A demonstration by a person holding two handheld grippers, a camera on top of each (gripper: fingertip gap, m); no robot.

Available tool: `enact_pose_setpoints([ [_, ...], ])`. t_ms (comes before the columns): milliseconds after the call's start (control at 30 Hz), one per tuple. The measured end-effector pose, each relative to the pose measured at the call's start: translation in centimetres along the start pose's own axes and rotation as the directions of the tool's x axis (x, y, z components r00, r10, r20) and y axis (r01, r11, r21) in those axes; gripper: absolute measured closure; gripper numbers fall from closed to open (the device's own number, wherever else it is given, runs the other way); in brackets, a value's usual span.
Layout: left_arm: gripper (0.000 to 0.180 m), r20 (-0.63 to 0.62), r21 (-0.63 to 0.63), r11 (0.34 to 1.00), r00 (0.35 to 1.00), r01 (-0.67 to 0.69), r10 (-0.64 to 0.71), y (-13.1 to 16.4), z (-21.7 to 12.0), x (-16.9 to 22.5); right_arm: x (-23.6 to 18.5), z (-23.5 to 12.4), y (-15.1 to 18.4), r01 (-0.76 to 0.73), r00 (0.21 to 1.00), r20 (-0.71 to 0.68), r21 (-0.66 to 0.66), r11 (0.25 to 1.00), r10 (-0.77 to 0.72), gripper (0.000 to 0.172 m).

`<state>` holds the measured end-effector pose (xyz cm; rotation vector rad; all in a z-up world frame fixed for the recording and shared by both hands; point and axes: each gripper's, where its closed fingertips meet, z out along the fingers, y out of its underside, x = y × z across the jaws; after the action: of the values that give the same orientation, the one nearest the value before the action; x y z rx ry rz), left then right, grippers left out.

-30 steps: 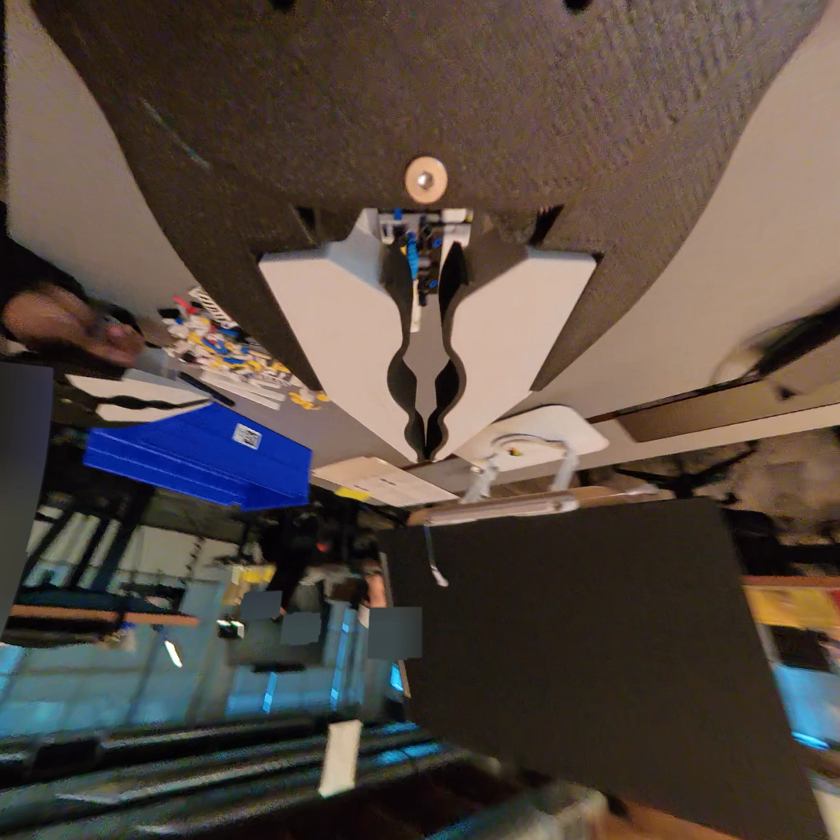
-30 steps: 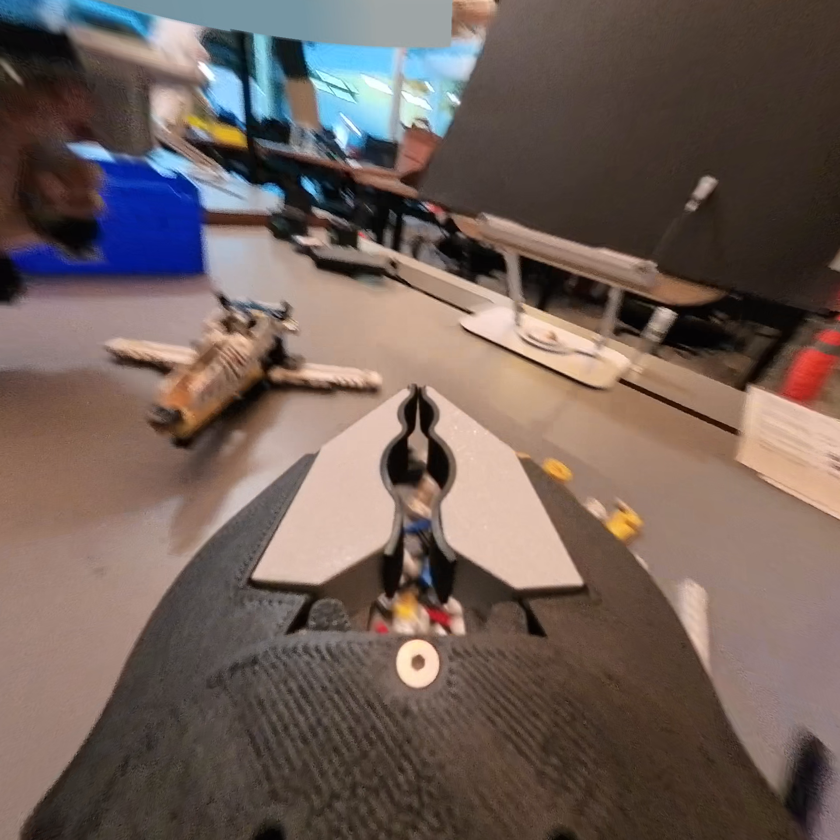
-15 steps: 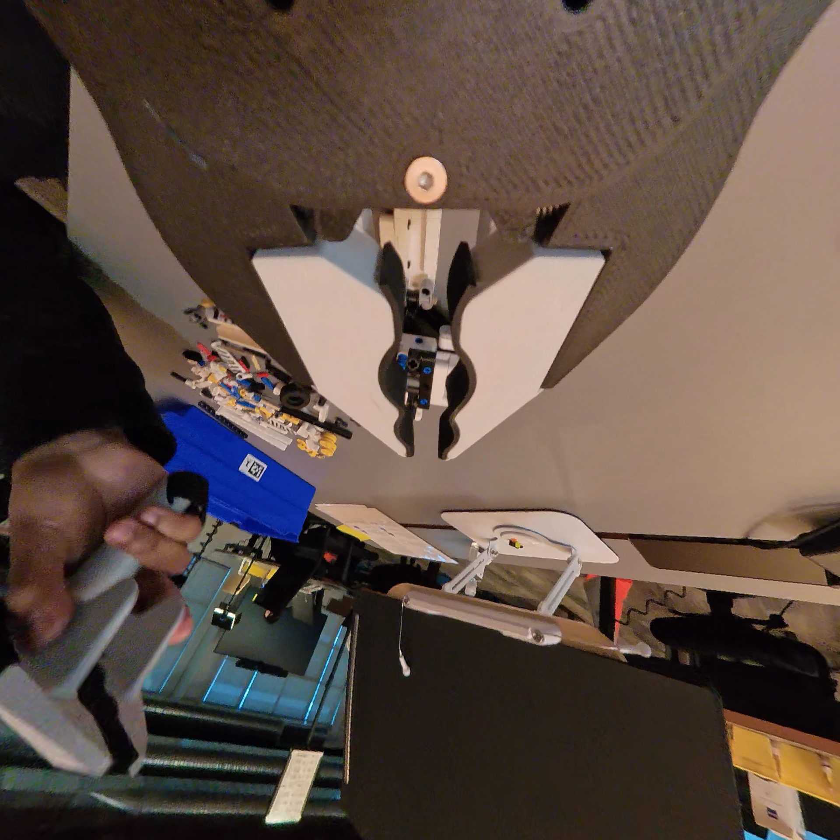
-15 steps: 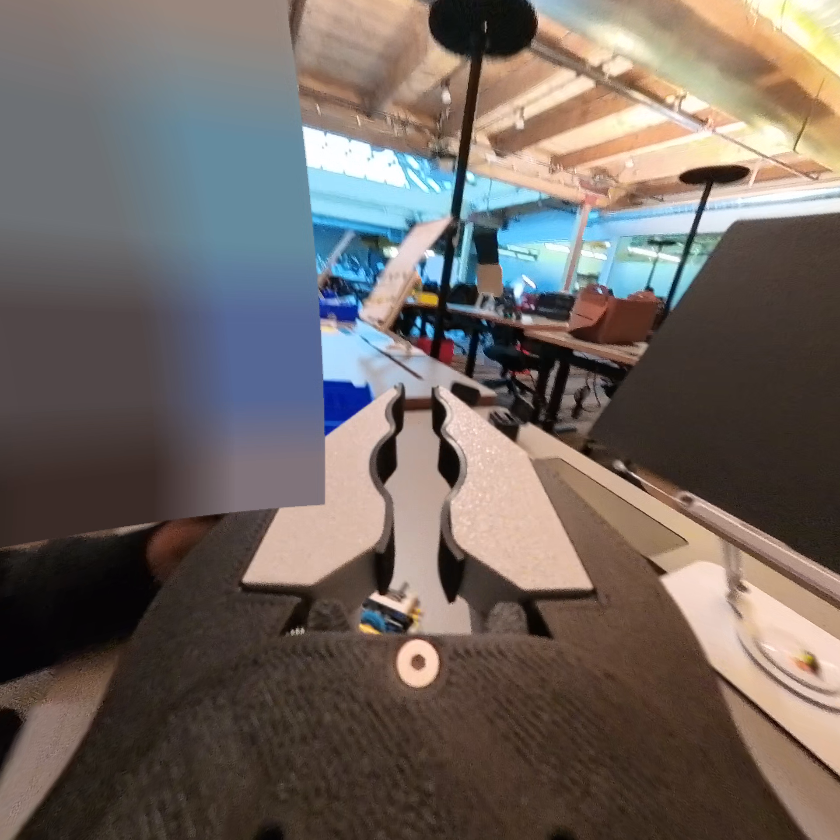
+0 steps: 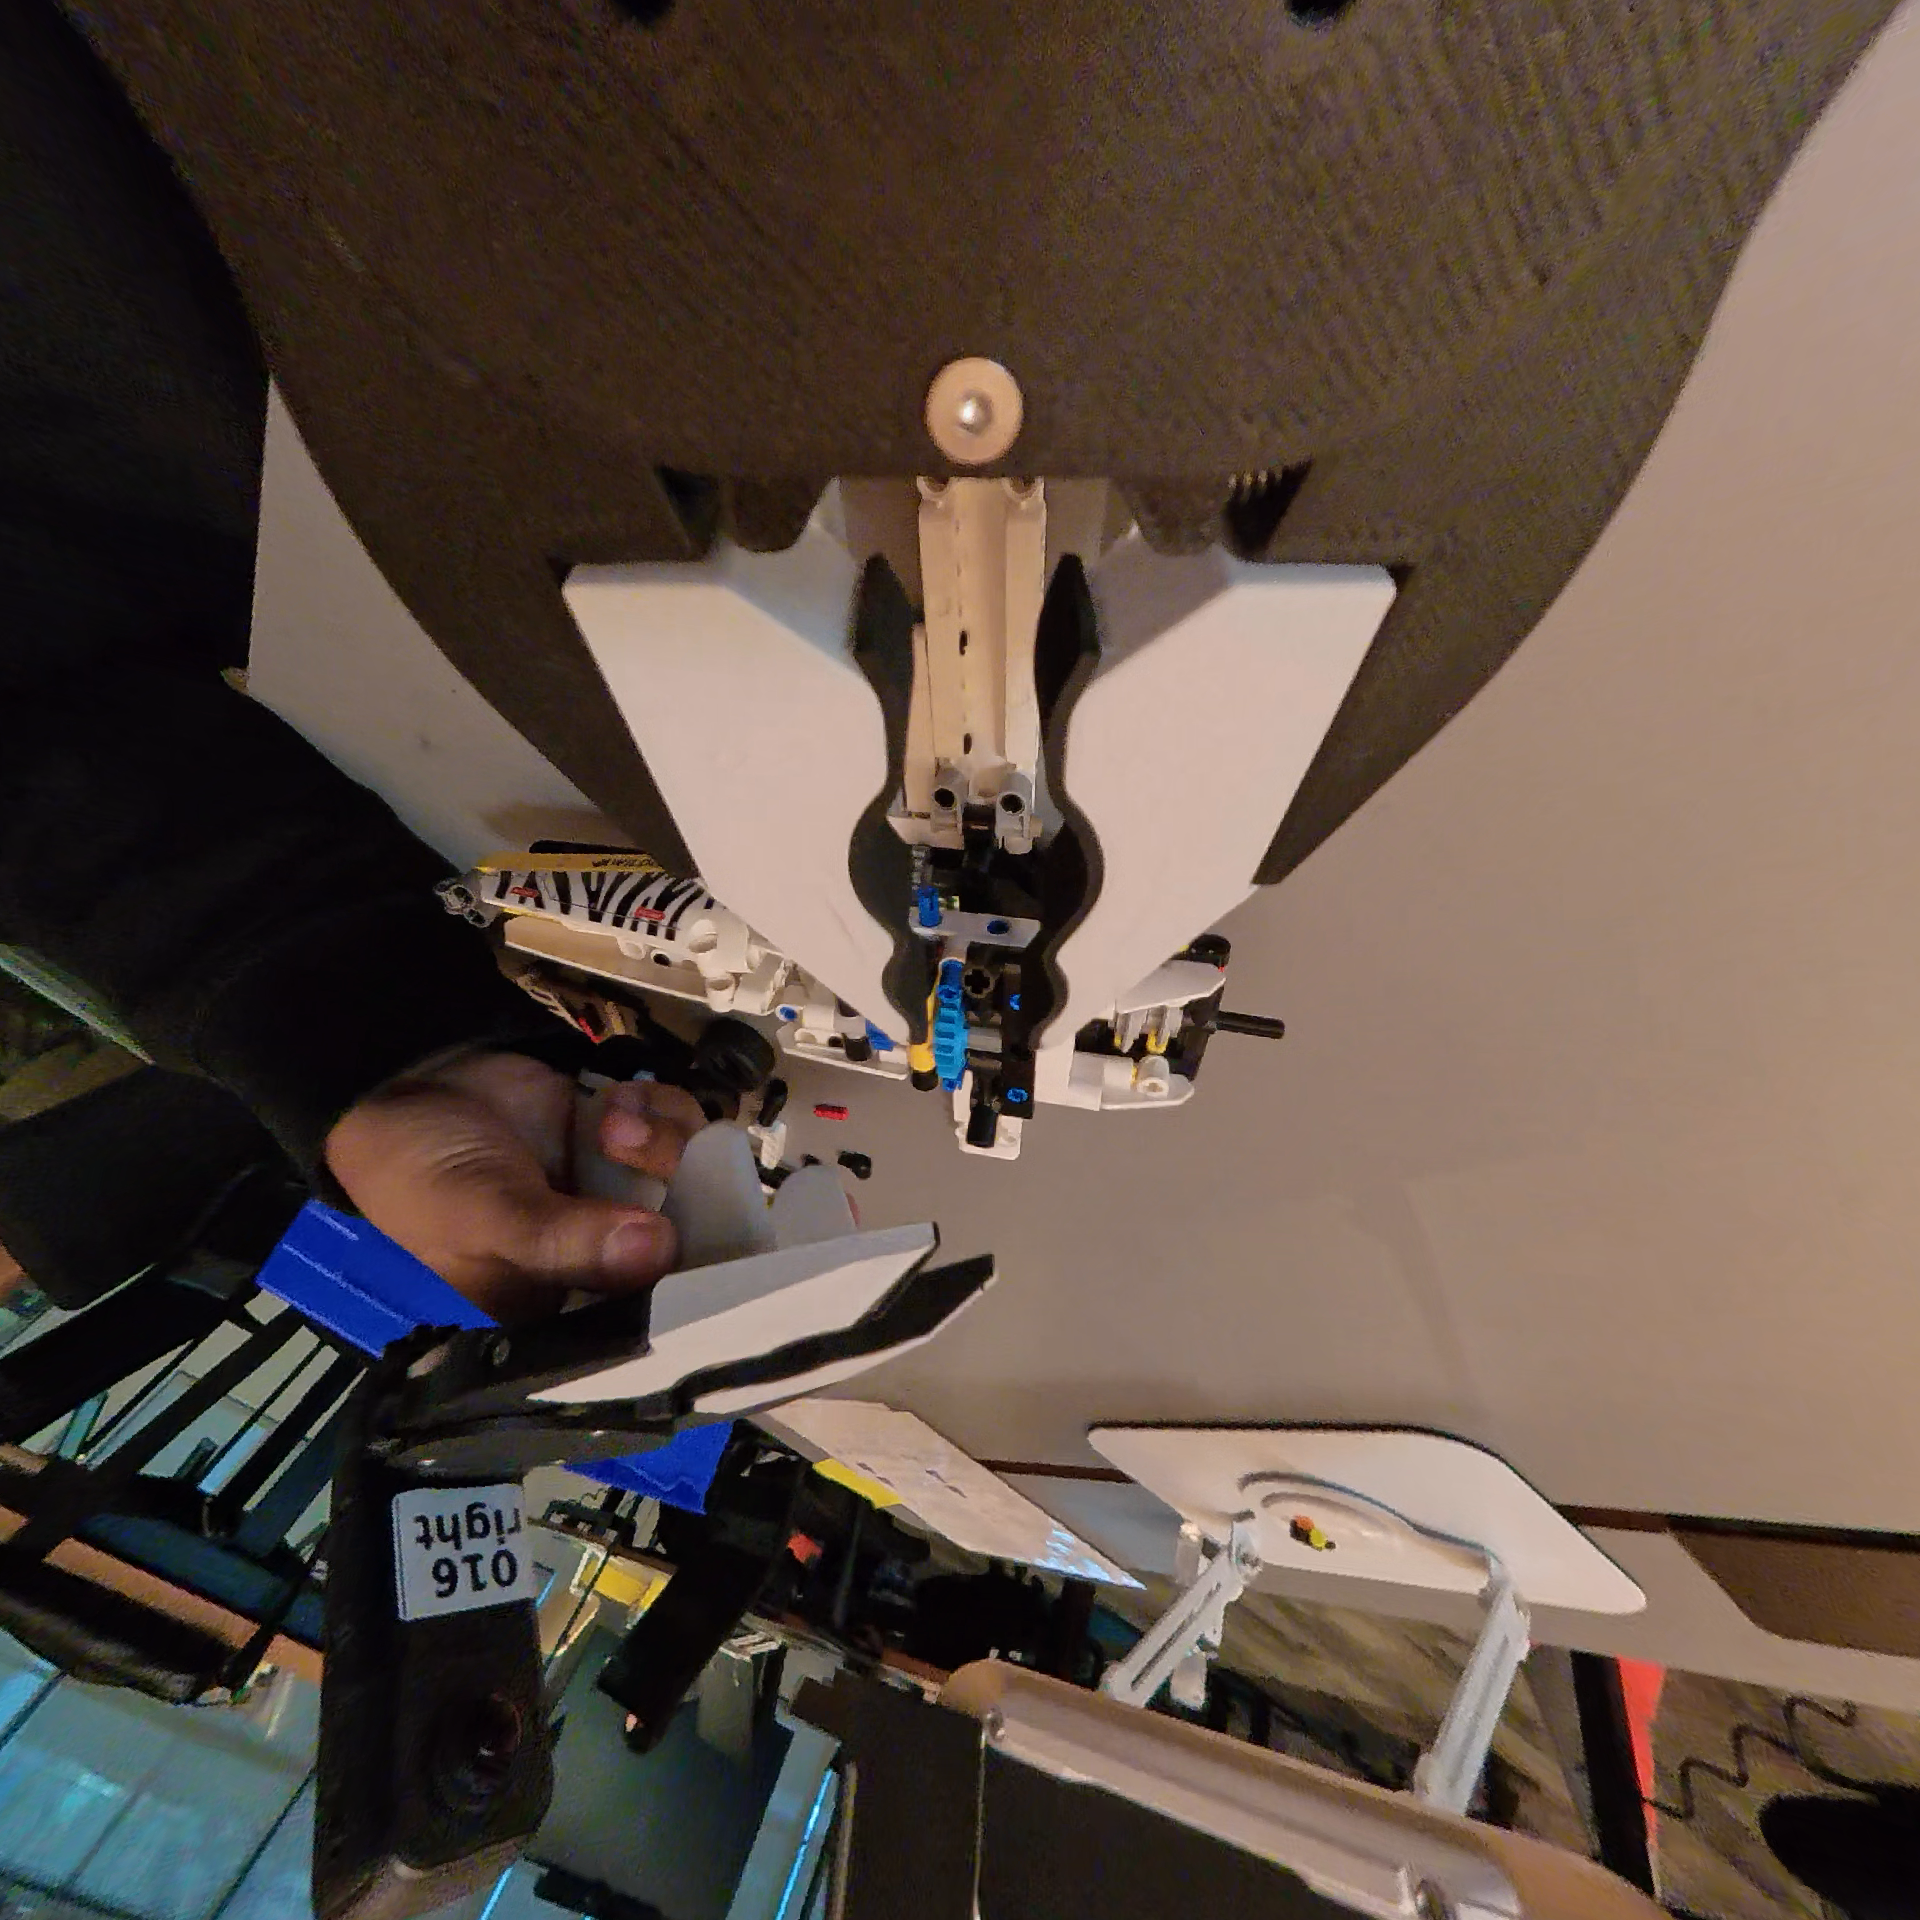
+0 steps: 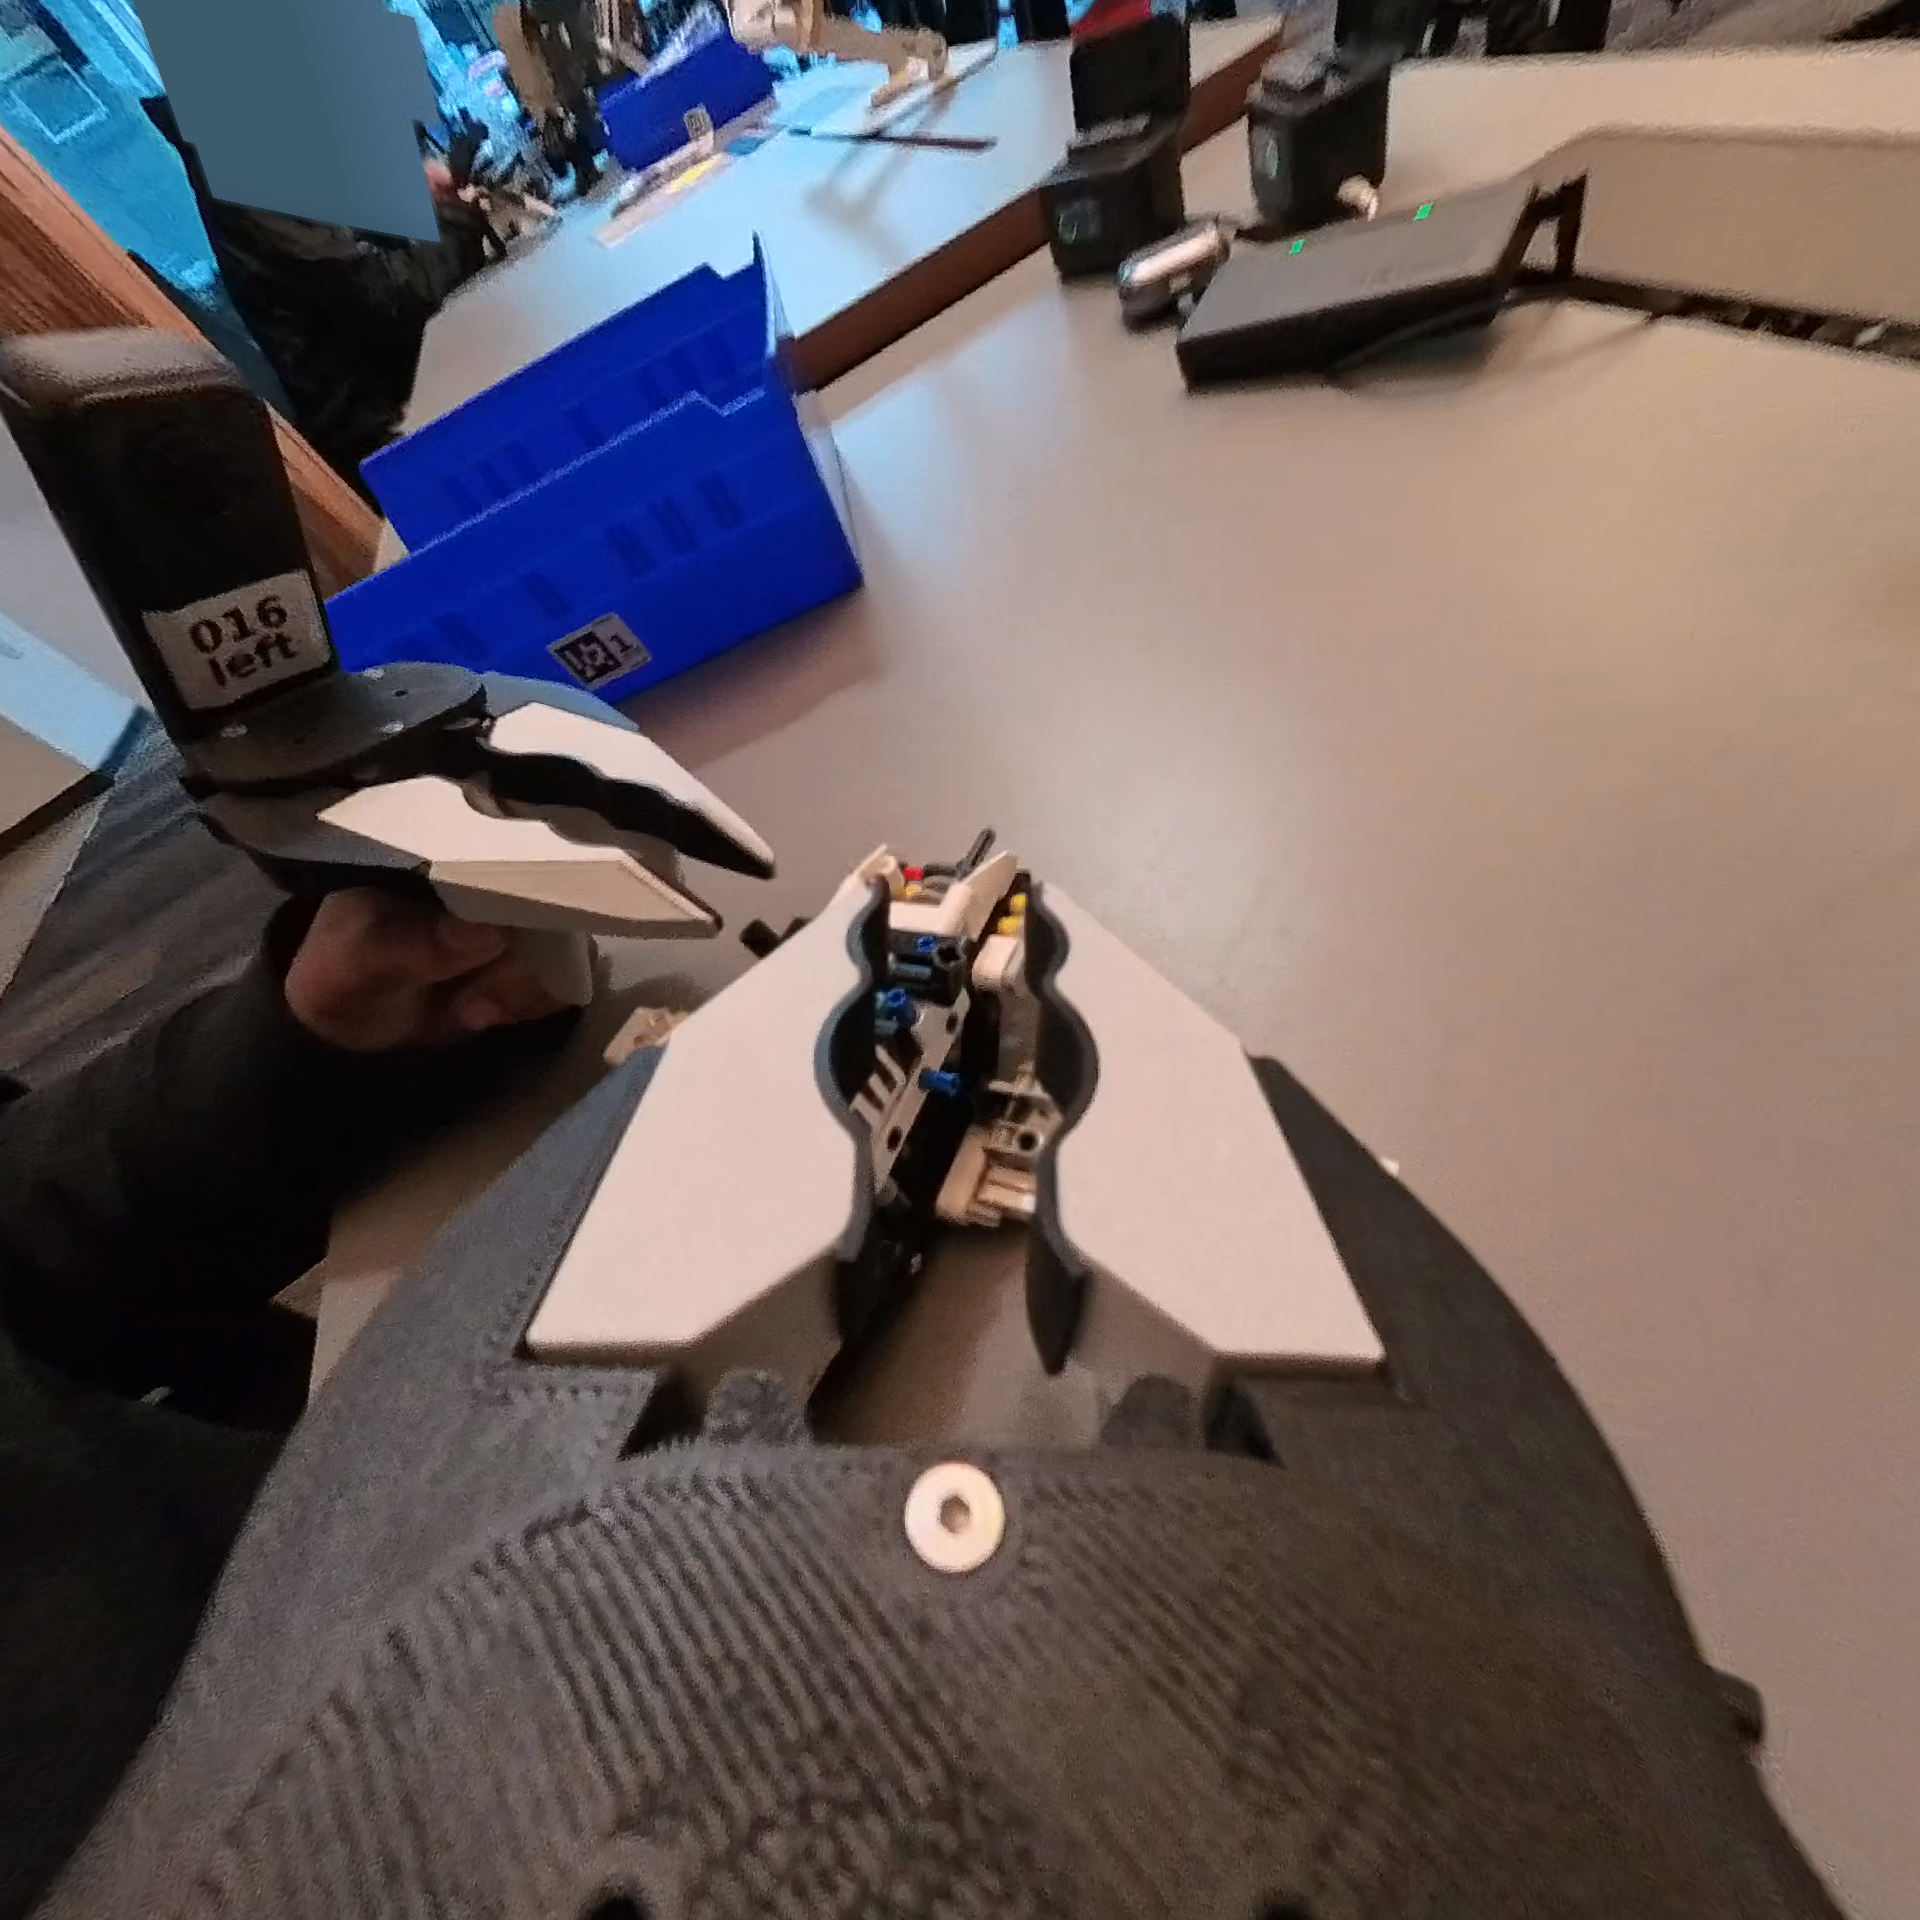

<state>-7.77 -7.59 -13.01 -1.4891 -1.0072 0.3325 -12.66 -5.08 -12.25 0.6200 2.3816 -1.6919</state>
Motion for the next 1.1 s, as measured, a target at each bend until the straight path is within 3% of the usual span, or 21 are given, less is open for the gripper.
enact_pose_setpoints([
  [300, 0.166, -0.019, -0.065, 0.994, 0.996, 0.088, -0.09, 1.0, 0.8, -0.1, -0.2, 1.4, 2.4, -0.055, 0.998, 0.026, -0.097, 0.994, 0.058, 0.15],
  [433, 0.177, -0.013, -0.084, 0.991, 0.994, 0.108, -0.11, 1.4, 1.0, -0.1, -0.3, 1.8, 2.6, -0.063, 0.997, 0.035, -0.089, 0.994, 0.066, 0.165],
  [533, 0.177, -0.026, -0.08, 0.987, 0.99, 0.138, -0.141, 1.4, 1.1, -0.1, -0.3, 1.8, 2.6, -0.054, 0.998, 0.037, -0.086, 0.995, 0.057, 0.166],
  [733, 0.178, 0.019, -0.085, 0.993, 0.996, 0.086, -0.084, 1.4, 1.0, 0.1, -0.2, 1.8, 2.5, 0.048, 0.999, -0.007, -0.099, 0.994, -0.048, 0.167],
  [933, 0.178, -0.01, -0.077, 0.986, 0.989, 0.145, -0.146, 1.4, 0.9, 0.1, -0.1, 2.0, 2.1, 0.188, 0.972, -0.122, -0.123, 0.974, -0.203, 0.166],
  [1100, 0.178, -0.009, -0.076, 0.986, 0.989, 0.149, -0.15, 1.4, 0.8, 0.1, 0.0, 2.2, 2.1, 0.139, 0.983, -0.106, -0.102, 0.985, -0.15, 0.167],
])
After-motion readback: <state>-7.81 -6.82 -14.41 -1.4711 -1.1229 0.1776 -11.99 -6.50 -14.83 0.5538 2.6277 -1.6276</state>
